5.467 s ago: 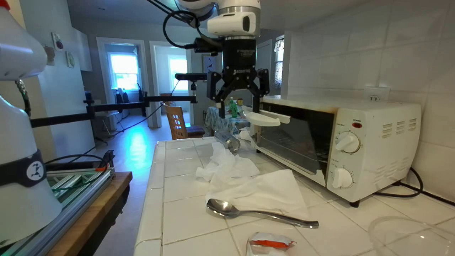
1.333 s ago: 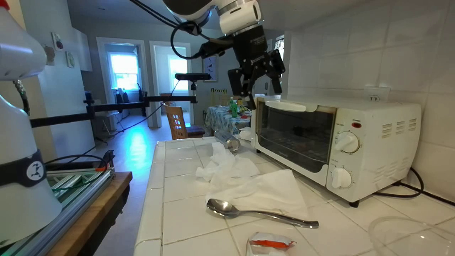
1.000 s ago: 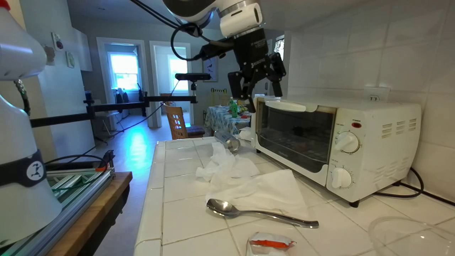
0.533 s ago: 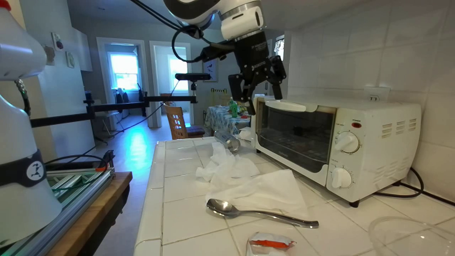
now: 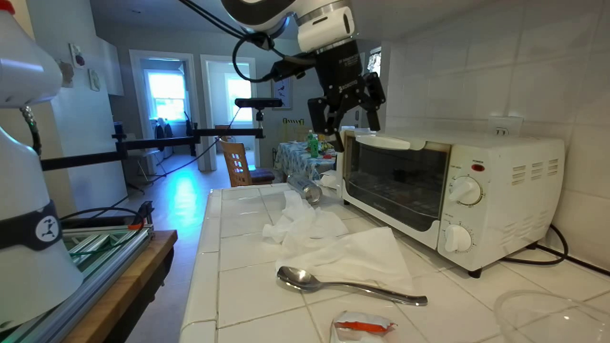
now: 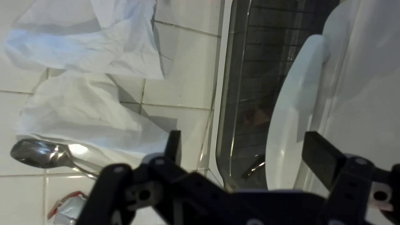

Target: Open the microwave oven.

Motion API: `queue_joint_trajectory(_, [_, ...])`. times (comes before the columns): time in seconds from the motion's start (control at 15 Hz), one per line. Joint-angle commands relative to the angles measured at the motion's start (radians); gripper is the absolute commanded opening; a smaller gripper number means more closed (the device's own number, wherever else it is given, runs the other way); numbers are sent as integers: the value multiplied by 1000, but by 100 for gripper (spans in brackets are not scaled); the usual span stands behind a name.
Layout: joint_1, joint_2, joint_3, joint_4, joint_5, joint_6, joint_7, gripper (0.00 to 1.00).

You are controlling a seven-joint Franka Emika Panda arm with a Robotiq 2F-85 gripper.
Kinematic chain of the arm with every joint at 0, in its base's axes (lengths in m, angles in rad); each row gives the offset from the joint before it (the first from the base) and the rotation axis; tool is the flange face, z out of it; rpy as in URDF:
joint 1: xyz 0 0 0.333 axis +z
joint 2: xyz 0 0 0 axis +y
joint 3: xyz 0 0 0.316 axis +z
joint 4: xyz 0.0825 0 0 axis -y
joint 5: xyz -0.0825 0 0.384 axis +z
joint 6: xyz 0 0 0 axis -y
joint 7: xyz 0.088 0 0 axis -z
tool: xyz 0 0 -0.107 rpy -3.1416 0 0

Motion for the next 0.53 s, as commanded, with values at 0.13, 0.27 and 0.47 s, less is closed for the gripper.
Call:
queue_joint_trajectory(0.13, [16,37,-16,28,50,-12,-51,100])
queue_joint_trajectory(0.27, [16,45,-18,31,52,-9,-56,100])
queue_joint_trajectory(0.47, [19,47,-21,37,64,-8,-68,100])
